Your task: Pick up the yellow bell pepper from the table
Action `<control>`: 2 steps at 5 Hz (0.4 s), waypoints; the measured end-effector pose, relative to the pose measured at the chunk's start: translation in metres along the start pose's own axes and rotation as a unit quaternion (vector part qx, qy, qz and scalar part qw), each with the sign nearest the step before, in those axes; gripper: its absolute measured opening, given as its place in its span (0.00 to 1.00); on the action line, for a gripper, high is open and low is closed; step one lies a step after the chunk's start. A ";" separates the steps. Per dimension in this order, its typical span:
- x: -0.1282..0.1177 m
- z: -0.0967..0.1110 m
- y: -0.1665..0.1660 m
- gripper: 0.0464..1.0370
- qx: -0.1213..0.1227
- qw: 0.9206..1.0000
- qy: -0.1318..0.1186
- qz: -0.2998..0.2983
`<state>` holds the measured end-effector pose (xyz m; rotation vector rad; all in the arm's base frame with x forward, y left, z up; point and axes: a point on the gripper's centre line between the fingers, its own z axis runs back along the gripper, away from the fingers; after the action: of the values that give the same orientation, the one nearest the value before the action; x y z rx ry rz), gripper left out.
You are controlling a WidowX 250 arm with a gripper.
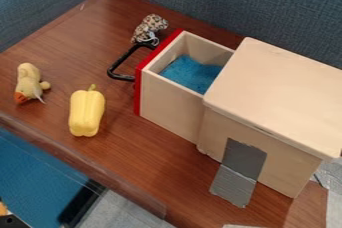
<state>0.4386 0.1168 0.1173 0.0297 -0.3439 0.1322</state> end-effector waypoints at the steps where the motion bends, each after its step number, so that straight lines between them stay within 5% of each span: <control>1: -0.012 -0.017 -0.001 0.96 -0.003 1.000 0.024 0.000; 2: -0.043 -0.002 0.012 0.96 -0.001 0.999 0.027 0.022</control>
<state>0.3977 0.1238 0.1011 0.0172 -0.2917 0.1753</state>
